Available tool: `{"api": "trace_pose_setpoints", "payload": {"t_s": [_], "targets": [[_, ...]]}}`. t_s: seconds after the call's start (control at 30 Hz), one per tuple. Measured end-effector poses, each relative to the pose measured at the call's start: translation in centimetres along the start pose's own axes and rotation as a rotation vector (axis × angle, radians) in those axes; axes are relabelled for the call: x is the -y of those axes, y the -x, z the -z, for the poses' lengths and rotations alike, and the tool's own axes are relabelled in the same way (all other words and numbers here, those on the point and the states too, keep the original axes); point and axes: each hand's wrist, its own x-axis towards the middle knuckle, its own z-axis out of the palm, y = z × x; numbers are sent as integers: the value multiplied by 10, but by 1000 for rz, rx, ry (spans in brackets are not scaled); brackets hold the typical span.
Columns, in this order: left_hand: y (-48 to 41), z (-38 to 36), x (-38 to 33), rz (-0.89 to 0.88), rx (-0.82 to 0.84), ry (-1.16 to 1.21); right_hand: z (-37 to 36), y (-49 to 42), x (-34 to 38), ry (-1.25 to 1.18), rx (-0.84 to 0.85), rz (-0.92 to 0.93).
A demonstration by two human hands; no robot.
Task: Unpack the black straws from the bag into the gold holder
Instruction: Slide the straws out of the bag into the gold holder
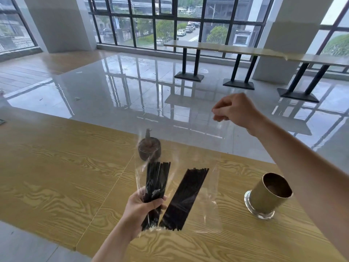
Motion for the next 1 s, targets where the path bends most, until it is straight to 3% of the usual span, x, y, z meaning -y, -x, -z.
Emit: {"api": "trace_pose_setpoints", "payload": {"t_s": [0.1, 0.23, 0.33, 0.47, 0.53, 0.63, 0.77, 0.87, 1.0], "targets": [[-2, 0, 2, 45, 49, 67, -5, -3, 13, -144, -60, 40], [-2, -6, 5, 59, 77, 221, -10, 1, 10, -432, -13, 63], [-3, -12, 4, 23, 62, 326, -20, 26, -19, -496, -9, -51], [-8, -15, -1, -2, 48, 452, -51, 82, -73, -417, 333, -292], [-11, -19, -4, -1, 54, 491, -65, 101, -88, -357, 430, -316], [-15, -28, -3, 9, 69, 505, -75, 107, -84, -364, 277, -262], [-20, -37, 3, -29, 65, 484, -57, 94, -55, -135, 62, -11], [-24, -46, 7, -37, 38, 513, -35, 87, -28, -26, 45, 163], [-32, -63, -2, 16, 55, 705, -21, 84, -8, 137, 47, 218]]}}
